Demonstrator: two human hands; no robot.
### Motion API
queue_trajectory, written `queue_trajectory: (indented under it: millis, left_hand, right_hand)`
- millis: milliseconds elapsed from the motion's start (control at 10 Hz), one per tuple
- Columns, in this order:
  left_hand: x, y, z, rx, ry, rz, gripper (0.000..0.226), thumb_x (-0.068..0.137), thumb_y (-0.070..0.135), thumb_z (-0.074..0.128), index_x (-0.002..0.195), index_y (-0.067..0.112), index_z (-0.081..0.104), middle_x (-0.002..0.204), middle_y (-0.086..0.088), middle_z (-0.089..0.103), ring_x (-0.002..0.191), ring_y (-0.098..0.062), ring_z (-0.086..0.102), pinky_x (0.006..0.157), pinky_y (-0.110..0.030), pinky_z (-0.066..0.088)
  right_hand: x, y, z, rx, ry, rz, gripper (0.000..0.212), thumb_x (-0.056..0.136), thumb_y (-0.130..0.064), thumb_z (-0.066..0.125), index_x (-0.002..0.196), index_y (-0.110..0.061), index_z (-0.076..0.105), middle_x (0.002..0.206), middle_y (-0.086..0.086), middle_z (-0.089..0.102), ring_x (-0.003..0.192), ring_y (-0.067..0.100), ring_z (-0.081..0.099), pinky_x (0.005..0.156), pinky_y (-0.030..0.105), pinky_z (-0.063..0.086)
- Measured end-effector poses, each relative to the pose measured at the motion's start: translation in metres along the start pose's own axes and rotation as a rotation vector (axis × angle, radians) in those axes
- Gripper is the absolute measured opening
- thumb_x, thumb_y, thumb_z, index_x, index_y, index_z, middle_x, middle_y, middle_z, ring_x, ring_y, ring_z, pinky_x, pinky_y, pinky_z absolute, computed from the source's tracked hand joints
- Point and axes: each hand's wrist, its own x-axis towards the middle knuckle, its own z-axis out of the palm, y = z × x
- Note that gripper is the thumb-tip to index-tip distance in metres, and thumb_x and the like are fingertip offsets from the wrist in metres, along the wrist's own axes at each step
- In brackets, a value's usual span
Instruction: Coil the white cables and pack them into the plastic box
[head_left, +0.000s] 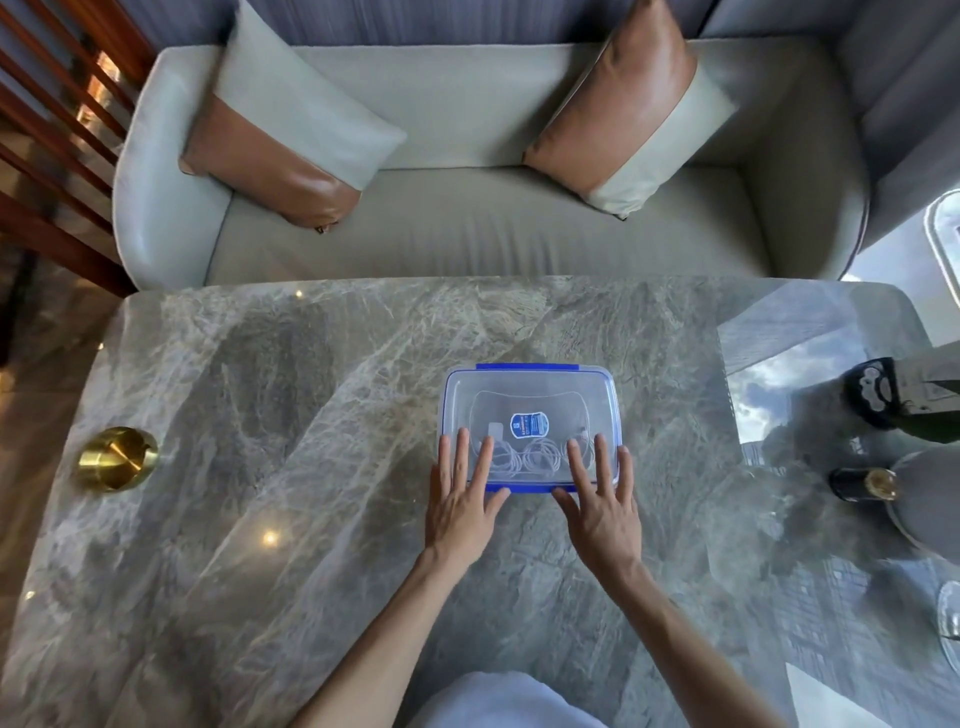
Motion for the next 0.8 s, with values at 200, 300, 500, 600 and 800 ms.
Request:
queue_trajectory:
  millis: [200,300,500,600,800]
  left_hand:
    - [0.014,-0.003,-0.014,0.068,-0.046,-0.026,0.073,0.097,0.058,0.031,0.153,0.033,-0.011,0.162,-0.001,-0.021,0.149,-0.026,-0.023,0.121,-0.054,0.004]
    - [0.004,0.014,-0.021,0.085,0.023,-0.034,0.067,0.101,0.042,0.035,0.155,0.024,0.000,0.162,-0.007,-0.015,0.151,-0.031,-0.013,0.121,-0.056,0.003]
    - [-0.026,0.018,-0.026,0.074,-0.135,-0.070,0.069,0.099,0.040,0.035,0.154,0.034,-0.006,0.164,0.002,-0.018,0.150,-0.023,-0.020,0.115,-0.066,-0.007]
    - [-0.019,0.019,-0.047,0.082,-0.243,-0.086,0.066,0.099,0.044,0.037,0.155,0.033,0.004,0.165,0.002,-0.008,0.152,-0.024,-0.013,0.118,-0.063,-0.001]
    - [0.006,0.031,-0.144,0.118,-0.132,-0.025,0.036,0.098,0.034,0.046,0.116,0.007,0.062,0.124,-0.016,0.065,0.116,-0.031,0.059,0.096,-0.038,0.043]
  right_hand:
    - [0.008,-0.007,-0.006,0.001,-0.042,0.028,0.069,0.094,-0.061,0.038,0.156,-0.034,0.019,0.166,0.007,0.017,0.151,0.040,0.015,0.107,0.049,0.046]
    - [0.007,-0.009,-0.011,0.009,-0.078,0.041,0.070,0.096,-0.063,0.035,0.157,-0.038,0.008,0.168,0.002,0.001,0.153,0.036,0.003,0.115,0.050,0.033]
    - [-0.020,-0.003,-0.020,-0.090,-0.191,-0.060,0.073,0.096,-0.063,0.030,0.155,-0.041,-0.006,0.168,-0.001,-0.008,0.154,0.033,-0.009,0.123,0.057,0.004]
    - [-0.012,-0.008,-0.043,-0.119,-0.268,-0.044,0.069,0.096,-0.062,0.034,0.156,-0.042,0.006,0.168,-0.001,0.002,0.154,0.031,0.001,0.122,0.054,0.008]
    - [0.017,-0.022,-0.132,0.012,-0.172,-0.058,0.044,0.101,-0.045,0.041,0.132,-0.020,0.060,0.138,0.007,0.060,0.128,0.027,0.054,0.103,0.038,0.046]
